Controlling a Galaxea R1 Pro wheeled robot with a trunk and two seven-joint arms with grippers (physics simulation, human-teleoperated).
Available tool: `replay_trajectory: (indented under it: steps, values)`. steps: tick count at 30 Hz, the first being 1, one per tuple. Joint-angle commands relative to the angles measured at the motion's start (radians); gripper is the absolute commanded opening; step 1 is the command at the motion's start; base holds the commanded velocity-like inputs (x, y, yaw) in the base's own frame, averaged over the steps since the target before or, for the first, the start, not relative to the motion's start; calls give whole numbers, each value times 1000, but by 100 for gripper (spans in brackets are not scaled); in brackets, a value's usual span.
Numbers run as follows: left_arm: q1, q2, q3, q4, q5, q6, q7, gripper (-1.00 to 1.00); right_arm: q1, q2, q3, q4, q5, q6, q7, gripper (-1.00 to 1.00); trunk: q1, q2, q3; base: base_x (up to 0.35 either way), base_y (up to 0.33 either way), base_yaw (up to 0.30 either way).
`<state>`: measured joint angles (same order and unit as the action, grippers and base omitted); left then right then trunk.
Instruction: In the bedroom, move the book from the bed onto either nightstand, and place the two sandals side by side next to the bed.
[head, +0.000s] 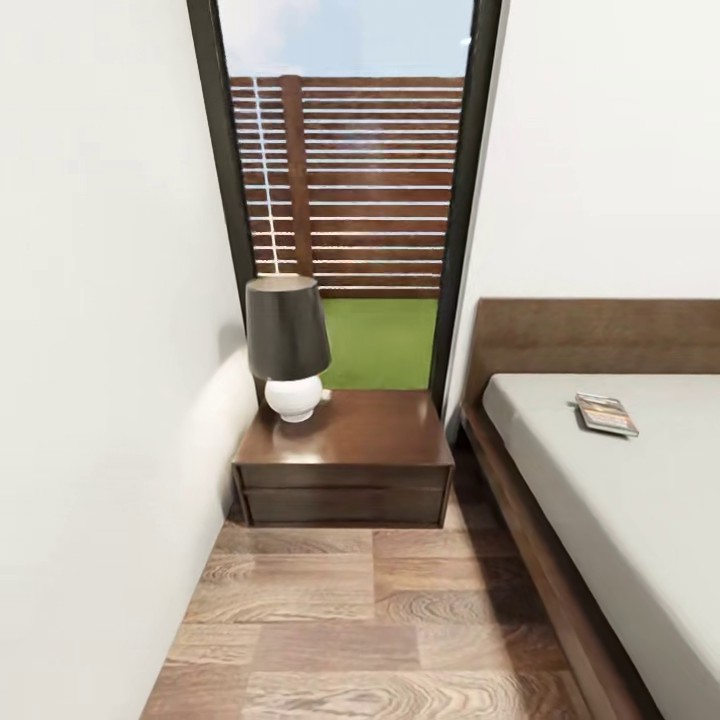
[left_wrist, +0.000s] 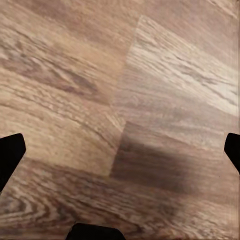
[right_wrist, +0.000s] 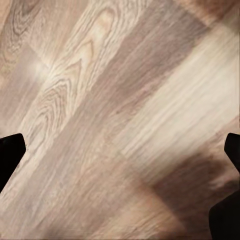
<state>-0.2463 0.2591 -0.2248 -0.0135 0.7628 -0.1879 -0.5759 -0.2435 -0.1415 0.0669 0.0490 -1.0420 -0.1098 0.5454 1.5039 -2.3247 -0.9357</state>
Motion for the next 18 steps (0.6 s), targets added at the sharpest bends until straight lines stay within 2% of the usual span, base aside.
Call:
replay_trajectory:
  steps: [1,18]
  values:
    - [-1,0,-8,1,6,-5,-2,100,-2,0,7,5,-6,-5,7,100,0,0,-1,298,0,0]
    - [-1,0,-8,1,6,-5,-2,100,-2,0,6,5,-4,-5,7,100,0,0,-1,298,0,0]
